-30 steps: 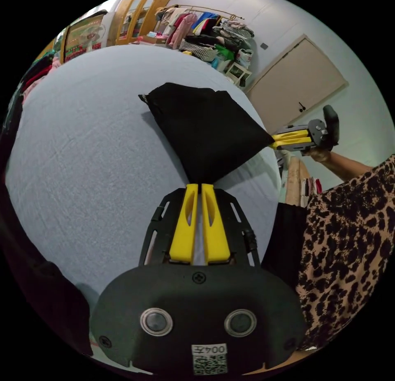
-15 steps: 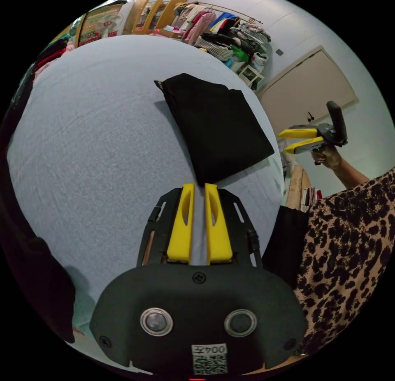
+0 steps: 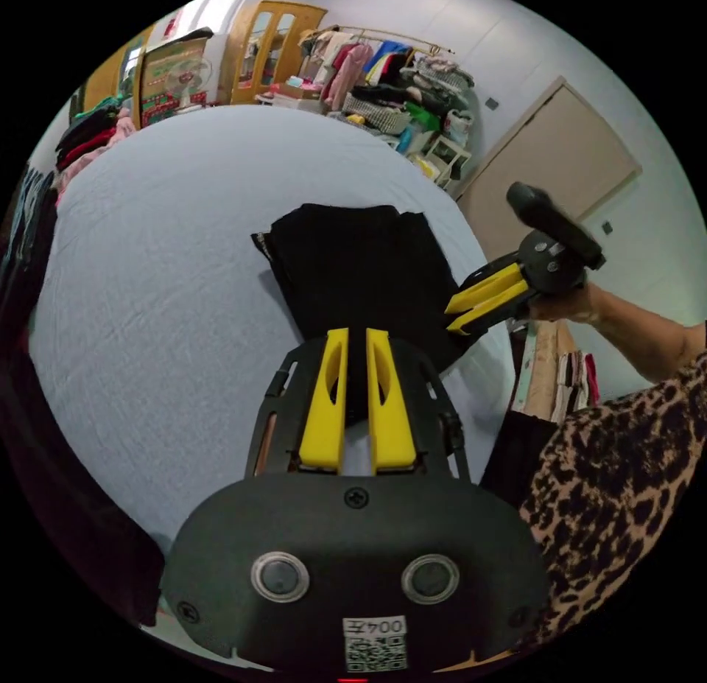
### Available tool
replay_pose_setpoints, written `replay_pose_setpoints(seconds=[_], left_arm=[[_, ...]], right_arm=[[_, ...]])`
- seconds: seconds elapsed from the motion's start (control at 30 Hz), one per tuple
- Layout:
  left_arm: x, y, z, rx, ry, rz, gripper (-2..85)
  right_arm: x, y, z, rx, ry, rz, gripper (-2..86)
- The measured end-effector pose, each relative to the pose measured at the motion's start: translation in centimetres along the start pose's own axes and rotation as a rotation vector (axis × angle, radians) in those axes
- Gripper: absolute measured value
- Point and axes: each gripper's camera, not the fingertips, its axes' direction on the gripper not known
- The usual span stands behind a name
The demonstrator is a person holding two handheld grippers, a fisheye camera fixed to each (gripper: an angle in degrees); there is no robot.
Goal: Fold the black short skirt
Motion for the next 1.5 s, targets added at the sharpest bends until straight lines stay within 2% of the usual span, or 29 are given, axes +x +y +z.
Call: replay_pose_setpoints(seconds=[0.13,0.27,0.47,0.57,0.8,1.17,1.27,1.4,1.5], left_arm=[[-1.0,-1.1,3.9,-0.143,-0.062,-0.047,0.8],[-2.6,-0.5,3.5,-0.105,-0.008,-0.122,0.2],[-2.6,-1.7,0.5,-0.007,-0.069,-0.118,0.1],[-4.0,-3.4,0.7,-0.020,-0.094,-0.133,0.1],[-8.0,-4.9,1.5,-0.081,-0.164,-0.210,0.1],[-13.8,-1.8,-0.7,-0.085,-0.130,-0.236,0.1],[-13.5,-0.7,-4.4,0.030,-0.234,-0.199,0.1],[-14.0,2.3,-8.2,0.088,-0.145,-0.166,0.2],[-15.7,6.9,-10.2,0.086,-0.068,-0.234,0.5]], right_arm=[[0.7,-1.8,-0.3,-0.013,0.005,0.001,7.3],[1.3,-2.9,-0.5,0.010,0.013,-0.026,6.8],[2.6,-5.1,-0.7,-0.020,0.023,-0.074,5.6],[3.9,-6.6,-0.7,-0.078,-0.006,-0.025,5.7],[5.7,-8.3,-0.3,-0.139,0.027,-0.111,5.8],[11.2,-8.0,1.2,-0.166,0.012,-0.135,5.9],[13.1,-6.7,1.7,-0.123,-0.009,-0.094,6.1],[15.8,-4.9,2.4,-0.075,-0.045,-0.031,6.1],[18.1,-3.6,3.2,-0.066,-0.078,0.032,6.1]])
